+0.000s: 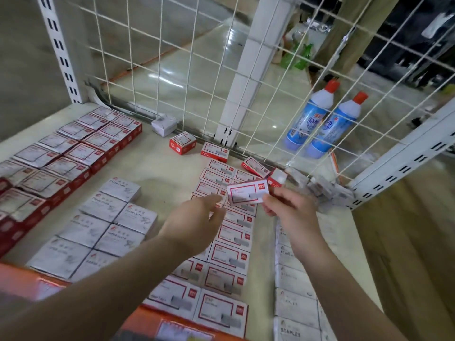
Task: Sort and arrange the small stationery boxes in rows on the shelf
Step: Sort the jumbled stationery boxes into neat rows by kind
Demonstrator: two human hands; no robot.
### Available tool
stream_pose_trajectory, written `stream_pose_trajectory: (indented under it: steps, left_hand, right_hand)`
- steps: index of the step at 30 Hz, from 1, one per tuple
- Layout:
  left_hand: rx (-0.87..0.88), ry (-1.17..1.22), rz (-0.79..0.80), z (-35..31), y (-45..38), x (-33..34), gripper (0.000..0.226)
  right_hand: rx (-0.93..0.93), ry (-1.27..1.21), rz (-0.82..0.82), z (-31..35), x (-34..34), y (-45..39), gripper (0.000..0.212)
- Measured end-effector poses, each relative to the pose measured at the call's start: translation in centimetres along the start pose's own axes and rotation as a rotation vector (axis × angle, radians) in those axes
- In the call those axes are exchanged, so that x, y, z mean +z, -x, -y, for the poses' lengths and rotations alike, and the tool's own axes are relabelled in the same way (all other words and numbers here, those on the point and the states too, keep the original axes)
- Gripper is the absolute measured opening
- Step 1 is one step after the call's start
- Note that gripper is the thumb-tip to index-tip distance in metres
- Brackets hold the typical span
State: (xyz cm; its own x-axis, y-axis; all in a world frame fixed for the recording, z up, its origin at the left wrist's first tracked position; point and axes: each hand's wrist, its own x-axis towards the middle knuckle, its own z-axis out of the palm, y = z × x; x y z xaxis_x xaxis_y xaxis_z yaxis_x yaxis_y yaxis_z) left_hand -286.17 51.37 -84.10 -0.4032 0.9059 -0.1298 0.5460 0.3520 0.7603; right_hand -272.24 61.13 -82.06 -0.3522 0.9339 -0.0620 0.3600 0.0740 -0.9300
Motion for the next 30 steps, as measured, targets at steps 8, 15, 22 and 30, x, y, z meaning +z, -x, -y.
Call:
stream_pose_trajectory:
  steps: [8, 15, 22, 30]
  left_hand:
    - [-0.039, 0.163, -0.063, 0.8, 1.3, 0.5, 0.026]
    - [-0.068, 0.31, -0.13, 1.1, 1.2, 0.0, 0.024]
    - [-0.073, 0.278, -0.143, 2.0, 1.2, -0.3, 0.025]
    - [-0.002, 0.22, -0.134, 2.5, 2.0, -0.3, 0.028]
  right_hand:
    - [0.005, -0.009, 0.135, -0.3, 1.2, 2.5, 0.019]
    - [-0.095, 0.179, 0.229, -1.0, 1.1, 2.6, 0.052]
    - [-0.139, 0.351, 0.227, -1.7, 1.5, 2.6, 0.048]
    - [-0.211, 0.452, 0.211, -1.9, 1.0, 2.6, 0.05]
